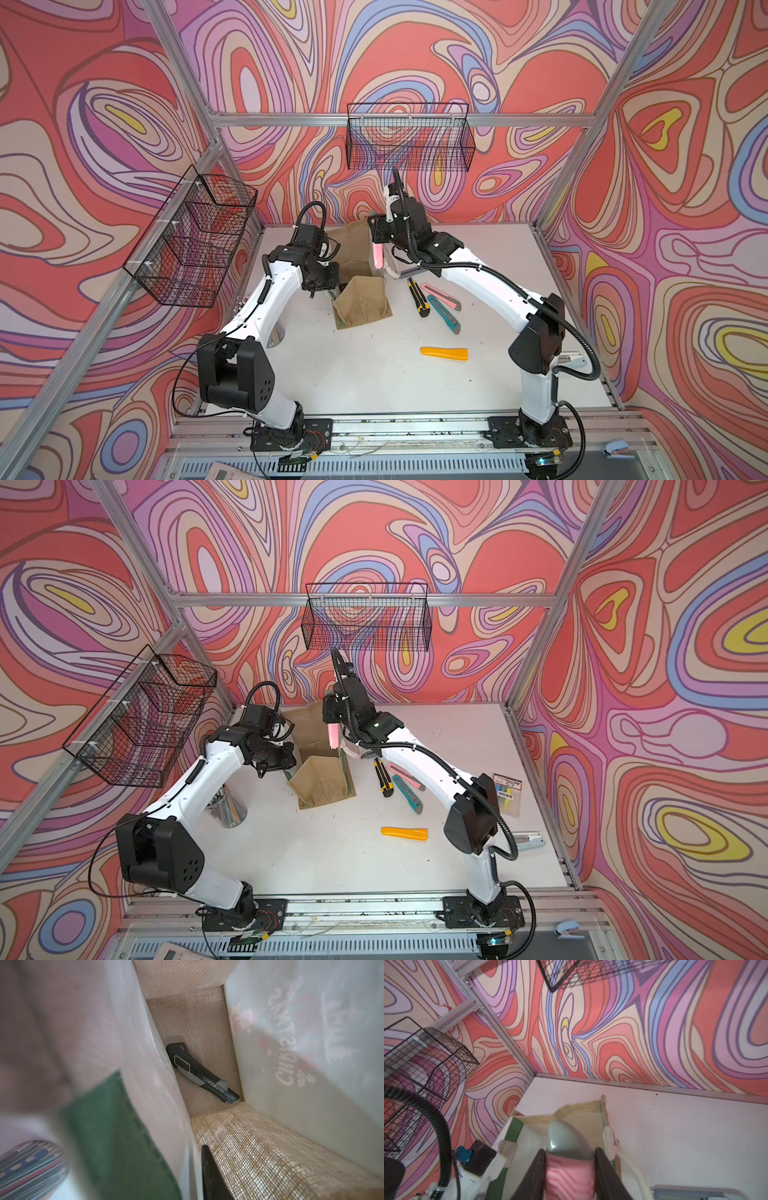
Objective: Place the art knife into the pouch
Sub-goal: Place the utility knife in the pouch.
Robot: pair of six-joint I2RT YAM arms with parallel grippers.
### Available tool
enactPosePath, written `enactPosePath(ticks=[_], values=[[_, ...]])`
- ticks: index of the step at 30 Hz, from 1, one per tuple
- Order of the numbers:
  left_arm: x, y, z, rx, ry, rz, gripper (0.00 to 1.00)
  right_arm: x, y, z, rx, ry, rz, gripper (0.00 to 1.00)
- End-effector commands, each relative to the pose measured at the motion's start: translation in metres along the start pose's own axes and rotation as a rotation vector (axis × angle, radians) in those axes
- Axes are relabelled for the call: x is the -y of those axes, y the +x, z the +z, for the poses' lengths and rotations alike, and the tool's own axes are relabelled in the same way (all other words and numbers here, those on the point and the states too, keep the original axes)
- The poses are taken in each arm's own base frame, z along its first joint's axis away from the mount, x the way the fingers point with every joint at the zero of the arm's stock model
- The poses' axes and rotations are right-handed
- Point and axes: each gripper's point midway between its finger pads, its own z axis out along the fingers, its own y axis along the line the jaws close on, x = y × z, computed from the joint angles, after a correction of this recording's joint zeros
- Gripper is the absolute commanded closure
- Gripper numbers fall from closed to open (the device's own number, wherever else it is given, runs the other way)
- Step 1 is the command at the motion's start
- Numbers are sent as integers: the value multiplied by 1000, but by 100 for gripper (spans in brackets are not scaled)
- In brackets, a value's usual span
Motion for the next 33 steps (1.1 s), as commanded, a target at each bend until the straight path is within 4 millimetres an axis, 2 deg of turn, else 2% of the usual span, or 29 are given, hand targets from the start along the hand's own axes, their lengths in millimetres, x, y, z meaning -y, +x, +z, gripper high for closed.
enactPosePath(ticks=[1,5,6,9,12,13,16,19,21,24,29,31,33], values=[[2,-1,-10,17,11,12,82,-23,4,13,-3,-65,-12,78],[3,-1,-11,21,17,11,81,-20,29,36,-60,-59,2,78],[2,-1,-13,26,14,9,81,-18,36,41,-75,-55,7,74],[2,-2,-16,40,14,10,77,-25,47,47,-83,-108,-9,63],[3,-3,-17,44,16,12,72,-28,48,45,-83,-136,-21,49],[3,-3,-18,47,17,15,69,-27,46,44,-84,-127,-32,40],[6,-5,-23,62,28,23,53,-26,31,34,-68,-99,-69,24],[8,-8,-33,84,35,26,29,-19,6,15,-35,-68,-94,12],[9,-12,-45,111,27,25,18,-11,-9,0,-24,-53,-86,10],[6,-17,-68,184,-4,21,0,12,-24,-27,-19,7,-63,9],[13,-17,-105,302,26,3,0,60,-35,-84,-5,130,-25,10],[23,-14,-120,342,42,23,0,82,-30,-103,-16,193,-6,11],[35,-9,-133,371,43,65,0,105,-16,-115,-51,242,29,12]])
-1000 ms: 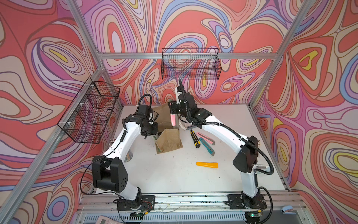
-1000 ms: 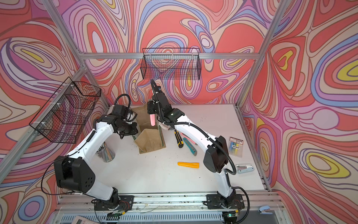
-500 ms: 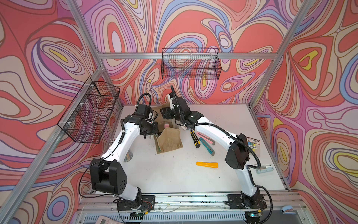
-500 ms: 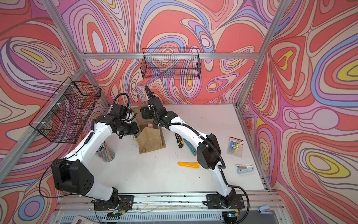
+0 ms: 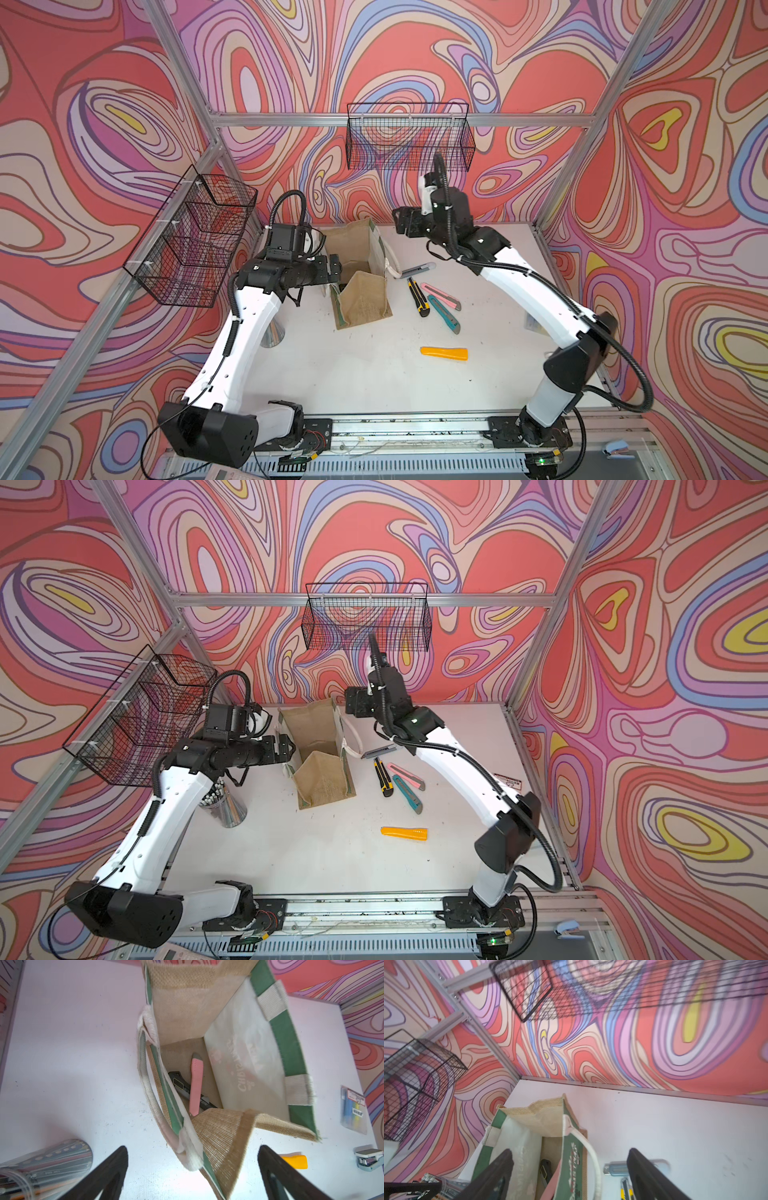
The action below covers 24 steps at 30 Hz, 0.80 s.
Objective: Place the art knife into the pouch
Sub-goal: Place the utility knife in the pouch, then pick up the utility knife at the center of the board.
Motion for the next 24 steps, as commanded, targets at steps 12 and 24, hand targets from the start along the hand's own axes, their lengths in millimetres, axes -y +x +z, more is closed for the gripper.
enactPosePath(ticks=[12,24], values=[[113,33,-45,112,312,257,0,81,201,20,-482,114,209,27],[95,55,-9,10,203,359,0,113,299,47,-705,210,152,44]])
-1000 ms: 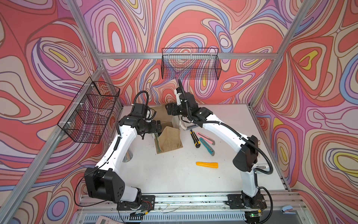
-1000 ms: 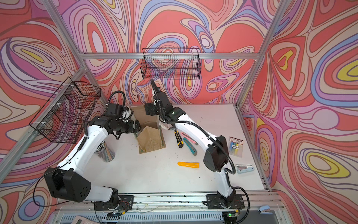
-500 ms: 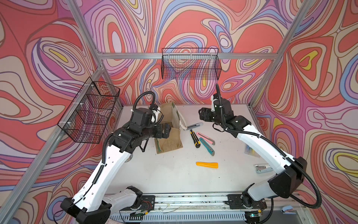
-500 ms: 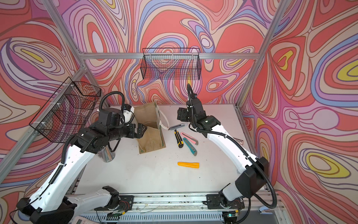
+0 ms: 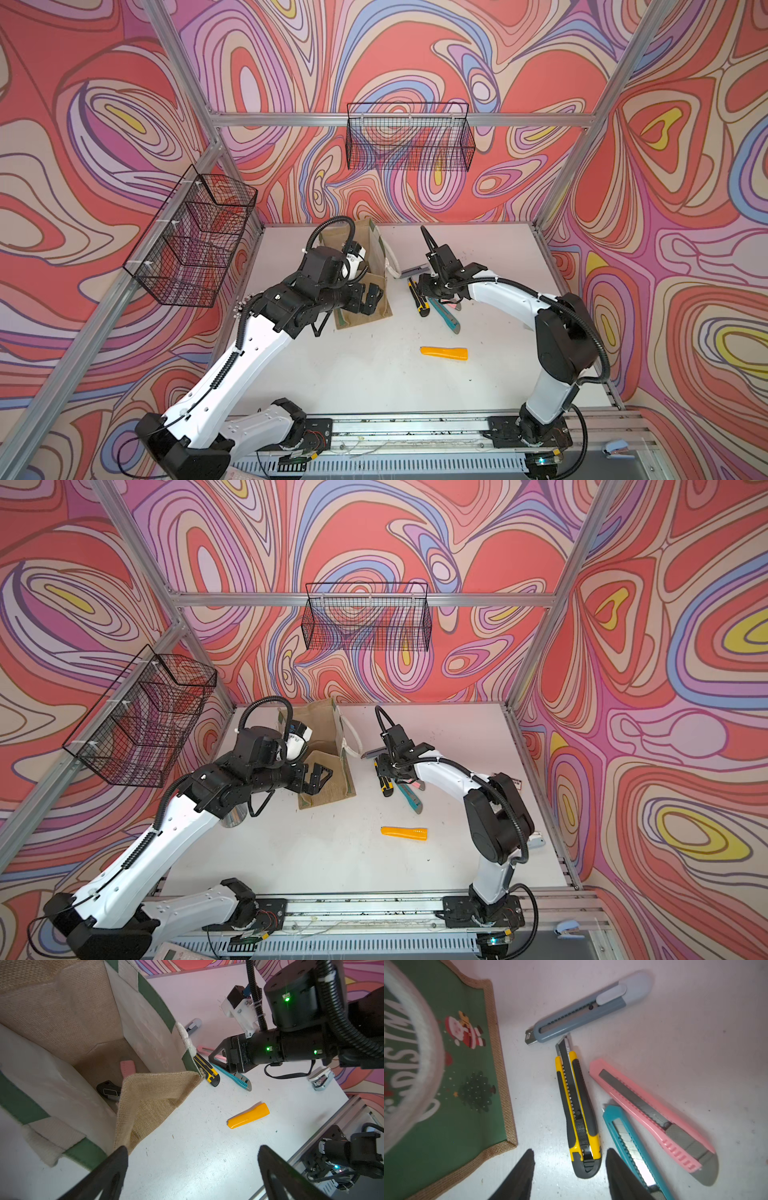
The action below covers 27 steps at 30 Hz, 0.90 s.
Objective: Place the art knife into the pouch
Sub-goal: Pick up the utility knife at the center of the board.
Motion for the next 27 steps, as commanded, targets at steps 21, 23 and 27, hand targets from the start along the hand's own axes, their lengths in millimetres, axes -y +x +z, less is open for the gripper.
enactPosePath(ticks=[21,23,27], values=[[-21,-5,-1,71,-105,38,0,12,33,54,-121,28,-3,48],[-25,-5,-4,82,-117,28,0,13,35,57,-125,50,-18,49],[-33,-6,-9,103,-132,-19,0,11,37,57,-104,151,-91,52]])
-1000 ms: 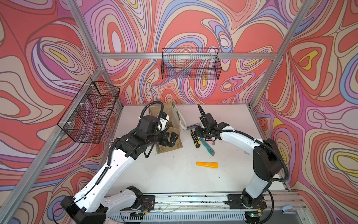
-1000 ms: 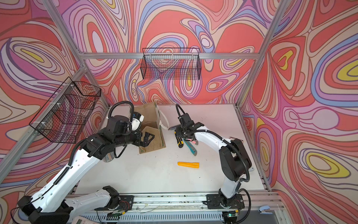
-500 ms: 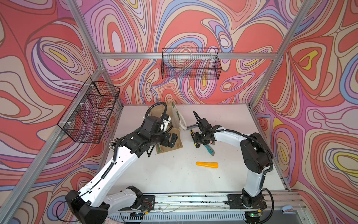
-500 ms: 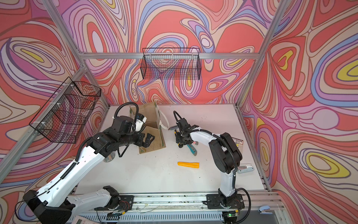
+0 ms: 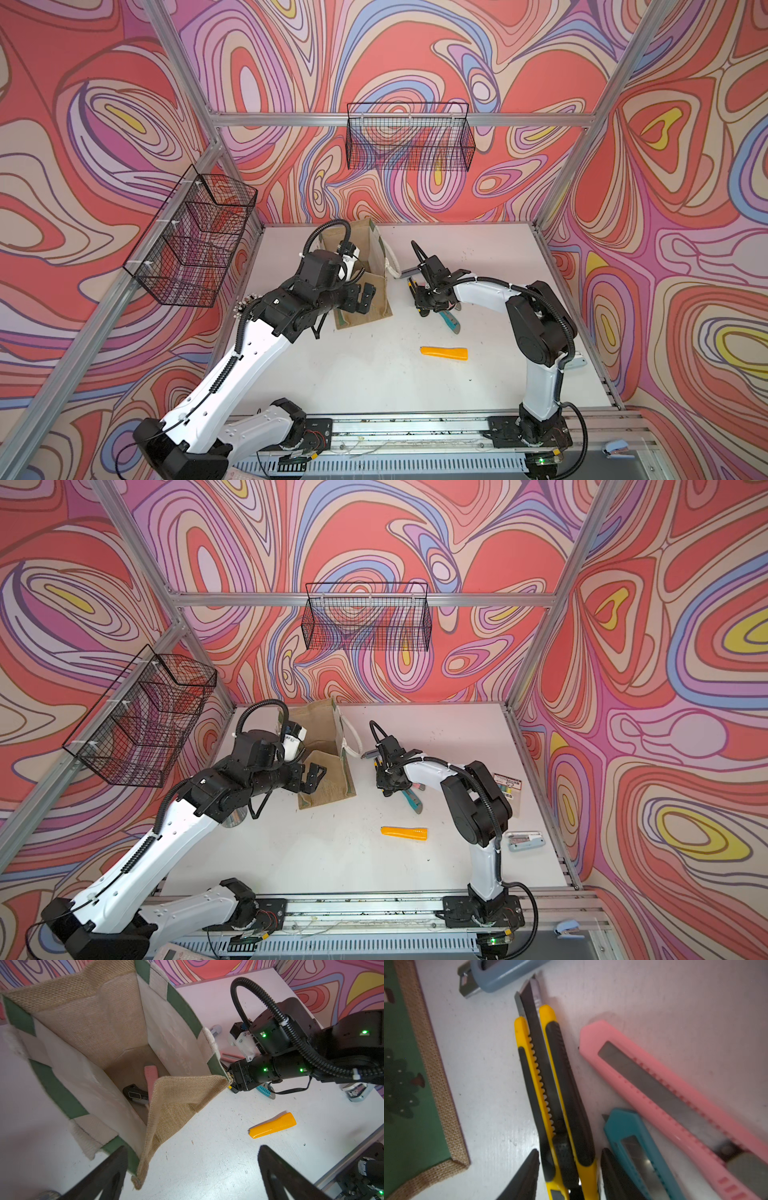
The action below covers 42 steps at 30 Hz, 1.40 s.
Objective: Place the art knife into the pouch
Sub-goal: Pick up the utility knife at the center of the board.
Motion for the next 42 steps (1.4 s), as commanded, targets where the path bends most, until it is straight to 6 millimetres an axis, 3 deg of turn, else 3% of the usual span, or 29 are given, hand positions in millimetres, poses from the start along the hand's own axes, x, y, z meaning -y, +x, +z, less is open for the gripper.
enactPosePath(ticks=[1,9,15,21,26,38,41,42], values=[[-10,-5,-3,35,-32,-38,0,1,2,5,14,112,-61,53],[-36,-7,-3,32,-62,-155,0,2,6,13,6,183,-92,62],[-42,-9,-8,63,-85,-165,0,11,6,12,19,249,-108,66],[-48,-9,-7,73,-107,-177,0,-6,3,8,25,156,-81,73],[-51,-8,-6,67,-119,-187,0,-25,-16,-16,115,61,-44,75],[-59,-9,-16,105,-162,-189,0,-29,-57,-80,315,41,41,79],[-59,-7,-13,94,-159,-193,0,-30,-69,-99,373,45,38,80],[-60,-6,-12,90,-162,-194,0,-33,-77,-118,416,31,38,80]])
